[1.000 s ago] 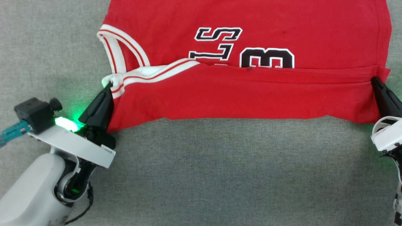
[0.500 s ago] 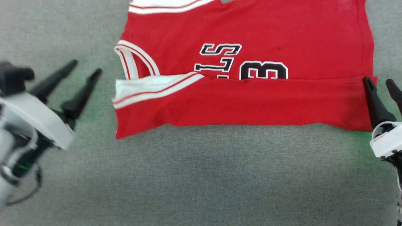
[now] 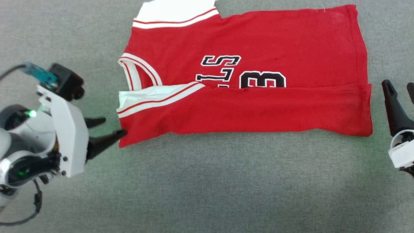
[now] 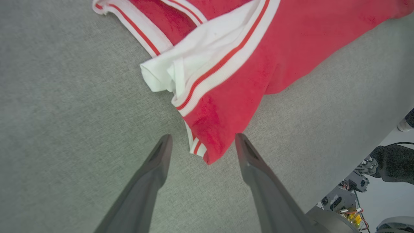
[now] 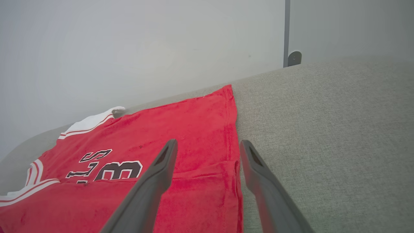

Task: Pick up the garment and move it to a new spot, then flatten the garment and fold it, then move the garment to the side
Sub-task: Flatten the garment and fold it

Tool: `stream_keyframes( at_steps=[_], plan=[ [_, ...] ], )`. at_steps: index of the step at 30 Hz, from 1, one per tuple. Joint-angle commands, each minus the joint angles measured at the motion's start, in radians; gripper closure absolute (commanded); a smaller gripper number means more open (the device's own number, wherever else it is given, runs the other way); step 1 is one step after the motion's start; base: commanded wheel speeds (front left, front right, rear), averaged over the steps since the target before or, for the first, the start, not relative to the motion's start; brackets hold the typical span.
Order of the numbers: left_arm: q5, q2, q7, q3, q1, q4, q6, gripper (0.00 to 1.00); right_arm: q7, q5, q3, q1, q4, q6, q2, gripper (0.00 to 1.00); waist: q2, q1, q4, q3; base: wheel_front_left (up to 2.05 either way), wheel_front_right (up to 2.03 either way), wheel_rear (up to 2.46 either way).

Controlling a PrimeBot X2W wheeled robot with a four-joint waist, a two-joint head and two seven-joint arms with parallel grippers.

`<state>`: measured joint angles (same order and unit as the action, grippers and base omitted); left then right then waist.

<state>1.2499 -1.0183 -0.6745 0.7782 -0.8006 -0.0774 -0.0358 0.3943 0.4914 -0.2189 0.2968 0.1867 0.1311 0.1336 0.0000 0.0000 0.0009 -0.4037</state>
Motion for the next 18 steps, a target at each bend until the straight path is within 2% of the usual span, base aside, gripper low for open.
stream_keyframes(
  at_steps=[1, 4, 9, 18],
  plan=[
    [0.007, 0.008, -0.017, 0.007, -0.012, 0.001, 0.012, 0.00, -0.007, 0.006, 0.006, 0.002, 0.000, -0.001, -0.006, 0.00, 0.0000, 0.0000, -0.012, -0.014, 0.00, 0.00, 0.00],
    [0.013, 0.033, -0.030, 0.017, -0.014, 0.023, 0.025, 0.00, -0.016, 0.008, 0.019, 0.015, -0.008, -0.001, -0.012, 0.00, 0.0000, 0.0000, -0.028, -0.032, 0.00, 0.00, 0.00],
    [0.052, 0.068, -0.044, 0.023, -0.007, 0.085, 0.005, 0.00, -0.027, 0.009, 0.026, 0.020, -0.022, -0.001, -0.015, 0.00, 0.0000, 0.0000, -0.052, -0.047, 0.00, 0.00, 0.00],
    [0.069, 0.094, -0.064, 0.051, 0.015, 0.176, -0.020, 0.00, -0.027, 0.014, 0.033, 0.023, -0.020, -0.001, -0.006, 0.00, 0.0000, 0.0000, -0.081, -0.060, 0.00, 0.00, 0.00]
  ],
)
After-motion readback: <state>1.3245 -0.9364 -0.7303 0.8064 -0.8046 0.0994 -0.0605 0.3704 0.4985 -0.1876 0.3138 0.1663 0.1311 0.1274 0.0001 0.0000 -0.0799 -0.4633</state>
